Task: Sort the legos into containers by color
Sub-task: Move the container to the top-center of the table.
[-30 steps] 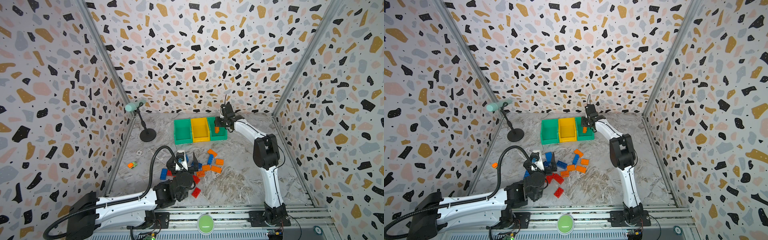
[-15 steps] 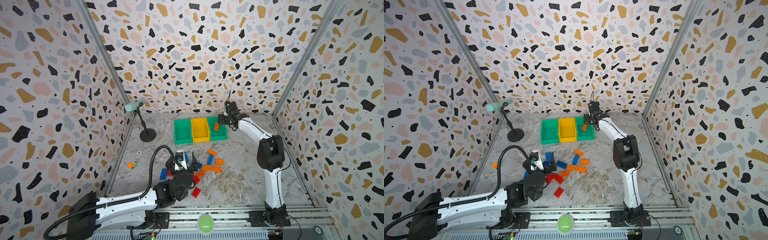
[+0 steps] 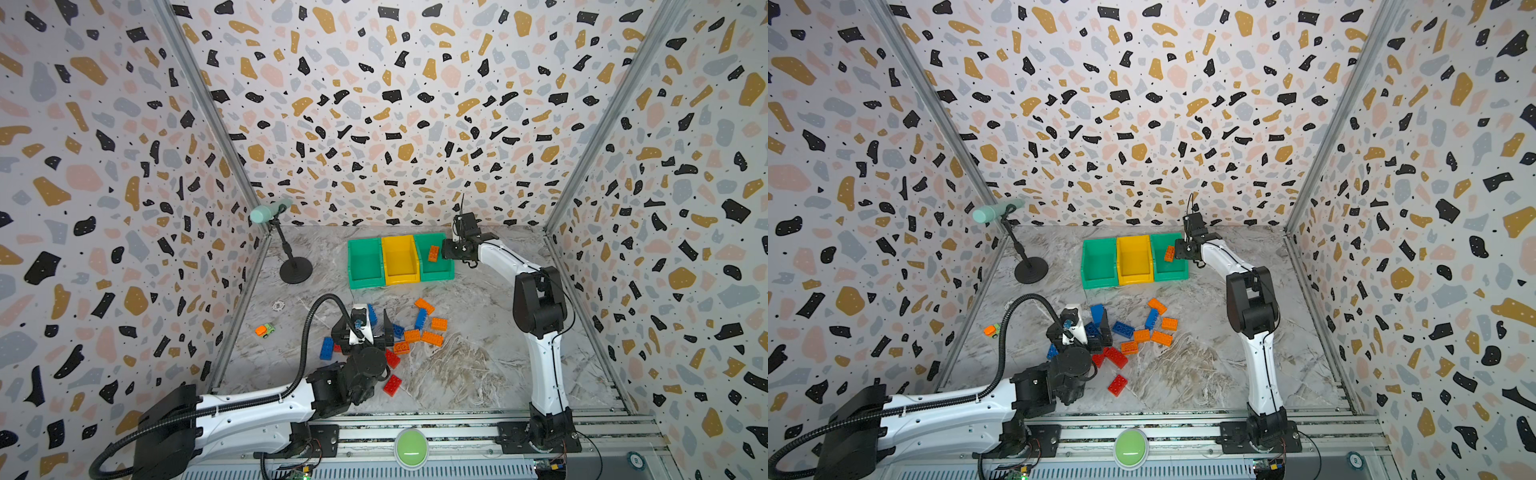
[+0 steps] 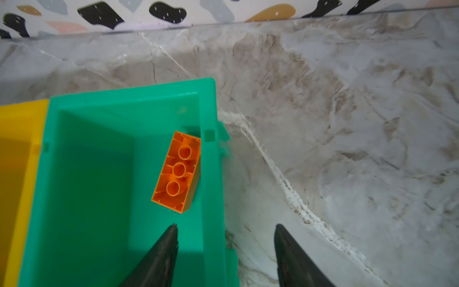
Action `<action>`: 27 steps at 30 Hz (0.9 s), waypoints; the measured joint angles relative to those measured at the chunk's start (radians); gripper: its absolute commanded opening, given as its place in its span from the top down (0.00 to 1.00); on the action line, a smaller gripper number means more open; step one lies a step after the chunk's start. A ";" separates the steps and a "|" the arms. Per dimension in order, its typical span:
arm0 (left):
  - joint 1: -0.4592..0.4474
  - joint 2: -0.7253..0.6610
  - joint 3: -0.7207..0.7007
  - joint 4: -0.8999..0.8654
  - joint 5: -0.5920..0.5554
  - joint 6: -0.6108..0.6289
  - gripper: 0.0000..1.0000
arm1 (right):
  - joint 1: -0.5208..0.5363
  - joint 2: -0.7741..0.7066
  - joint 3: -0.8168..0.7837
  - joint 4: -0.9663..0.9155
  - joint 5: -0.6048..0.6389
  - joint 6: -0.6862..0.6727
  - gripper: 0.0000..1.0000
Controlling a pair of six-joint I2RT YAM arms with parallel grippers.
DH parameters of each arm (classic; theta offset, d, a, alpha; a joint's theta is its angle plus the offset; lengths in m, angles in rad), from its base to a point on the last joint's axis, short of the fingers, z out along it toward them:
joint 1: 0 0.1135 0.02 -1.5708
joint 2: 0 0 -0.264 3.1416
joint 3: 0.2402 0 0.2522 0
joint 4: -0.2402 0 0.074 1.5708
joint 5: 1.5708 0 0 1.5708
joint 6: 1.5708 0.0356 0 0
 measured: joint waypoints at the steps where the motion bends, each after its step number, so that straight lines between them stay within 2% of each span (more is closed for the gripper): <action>1: 0.000 0.004 0.000 0.000 0.001 -0.001 0.00 | 0.001 0.006 -0.001 0.000 -0.005 0.002 0.47; 3: 0.000 0.013 0.000 0.000 0.003 -0.005 0.00 | 0.001 0.013 -0.002 0.000 -0.012 0.004 0.52; 5: 0.000 0.023 0.000 0.000 0.007 -0.011 0.00 | 0.001 0.014 -0.006 0.004 -0.015 0.006 0.62; 7: 0.000 0.029 0.000 -0.001 0.007 -0.017 0.00 | 0.001 0.014 -0.019 0.014 -0.015 0.010 0.76; 8: 0.000 0.029 0.000 -0.001 0.007 -0.019 0.00 | 0.001 0.014 -0.027 0.020 -0.016 0.009 0.79; 21: 0.000 0.013 0.000 -0.003 0.031 -0.046 0.00 | -0.013 -0.119 -0.242 0.073 0.023 -0.009 0.86; 27: 0.000 -0.031 -0.001 -0.016 0.045 -0.062 0.00 | -0.027 -0.193 -0.337 0.060 0.047 -0.019 0.86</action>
